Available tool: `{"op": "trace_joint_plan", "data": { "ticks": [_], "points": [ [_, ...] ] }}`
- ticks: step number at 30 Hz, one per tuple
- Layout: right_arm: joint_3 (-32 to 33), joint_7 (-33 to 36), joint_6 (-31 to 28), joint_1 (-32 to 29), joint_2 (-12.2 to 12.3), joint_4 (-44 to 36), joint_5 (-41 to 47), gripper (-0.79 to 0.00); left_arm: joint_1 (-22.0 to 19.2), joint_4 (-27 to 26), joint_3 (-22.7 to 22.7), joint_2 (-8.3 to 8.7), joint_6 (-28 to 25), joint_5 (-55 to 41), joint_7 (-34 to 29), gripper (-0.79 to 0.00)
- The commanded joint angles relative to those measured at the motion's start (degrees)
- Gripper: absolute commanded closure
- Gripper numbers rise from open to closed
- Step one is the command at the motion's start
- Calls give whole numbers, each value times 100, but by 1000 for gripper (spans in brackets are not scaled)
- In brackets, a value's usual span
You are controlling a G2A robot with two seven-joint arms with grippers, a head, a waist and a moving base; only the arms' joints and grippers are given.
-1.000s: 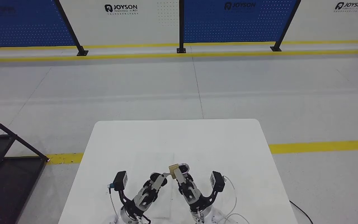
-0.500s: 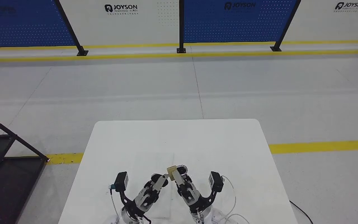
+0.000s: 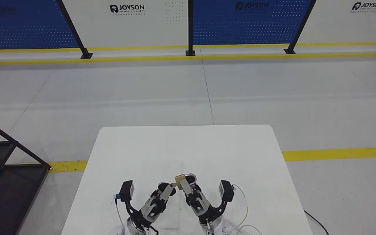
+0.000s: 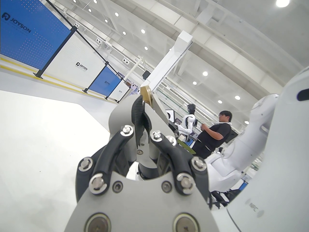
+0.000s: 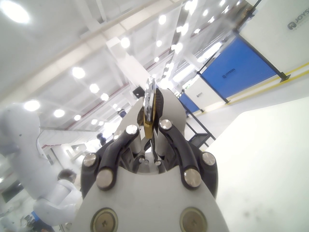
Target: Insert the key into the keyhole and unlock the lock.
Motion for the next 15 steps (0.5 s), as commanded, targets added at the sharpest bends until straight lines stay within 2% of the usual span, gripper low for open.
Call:
{"op": "trace_joint_plan", "data": {
  "ticks": [1, 15],
  "points": [
    [9, -3, -5, -7, 0, -3, -8, 0, 9, -3, -18, 5, 0, -5, 13, -52],
    [29, 149, -80, -13, -9, -6, 96, 0, 33, -48, 2, 33, 0, 50, 66, -52]
  ]
}}
